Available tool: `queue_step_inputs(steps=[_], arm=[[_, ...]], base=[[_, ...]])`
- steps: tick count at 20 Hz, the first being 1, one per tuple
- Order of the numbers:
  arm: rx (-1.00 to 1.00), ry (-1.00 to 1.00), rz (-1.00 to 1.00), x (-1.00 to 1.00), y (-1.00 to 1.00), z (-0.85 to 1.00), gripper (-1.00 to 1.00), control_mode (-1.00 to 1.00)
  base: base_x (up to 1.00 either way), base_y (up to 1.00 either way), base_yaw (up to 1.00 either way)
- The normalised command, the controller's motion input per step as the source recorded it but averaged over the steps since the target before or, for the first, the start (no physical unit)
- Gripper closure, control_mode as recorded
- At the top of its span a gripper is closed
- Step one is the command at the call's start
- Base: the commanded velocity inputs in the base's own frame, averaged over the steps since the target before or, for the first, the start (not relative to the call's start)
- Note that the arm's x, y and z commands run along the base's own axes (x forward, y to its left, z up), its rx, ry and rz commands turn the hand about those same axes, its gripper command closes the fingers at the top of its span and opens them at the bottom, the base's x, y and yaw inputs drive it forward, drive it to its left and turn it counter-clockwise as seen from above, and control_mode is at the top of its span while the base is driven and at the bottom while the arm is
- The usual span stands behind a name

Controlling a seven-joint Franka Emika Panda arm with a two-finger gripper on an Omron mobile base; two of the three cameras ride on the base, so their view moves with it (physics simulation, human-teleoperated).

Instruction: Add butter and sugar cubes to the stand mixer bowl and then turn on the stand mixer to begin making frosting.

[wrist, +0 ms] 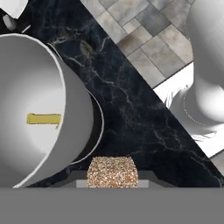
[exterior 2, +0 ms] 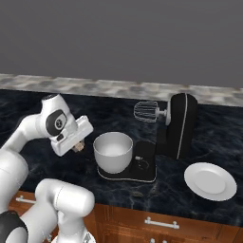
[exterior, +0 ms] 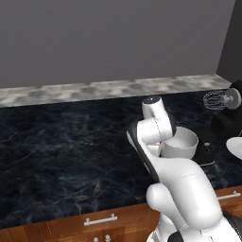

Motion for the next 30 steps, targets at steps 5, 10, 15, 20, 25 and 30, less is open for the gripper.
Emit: queue_step_inputs(steps=[5, 10, 15, 20, 25, 30], arm=[[-0.01, 0.00, -0.07, -0.01, -0.12, 0.30, 1.00, -1.00], [-0.01, 0.00, -0.07, 0.00, -0.15, 0.34, 1.00, -1.00], [0.00, 0.00, -0.06, 0.00, -0.28, 0.27, 1.00, -1.00], [0.00, 0.00, -0.03, 0.00, -0.37, 0.17, 1.00, -1.00], [0.01, 0.00, 0.00, 0.02, -0.44, 0.10, 1.00, -1.00], [0.00, 0.00, 0.00, 0.29, -0.13, -0.14, 1.00, -1.00]], base=[[0.00, 0.00, 0.00], [0.00, 0.00, 0.00], [0.00, 0.00, 0.00], [0.00, 0.00, 0.00], [0.00, 0.00, 0.00], [0.00, 0.00, 0.00]])
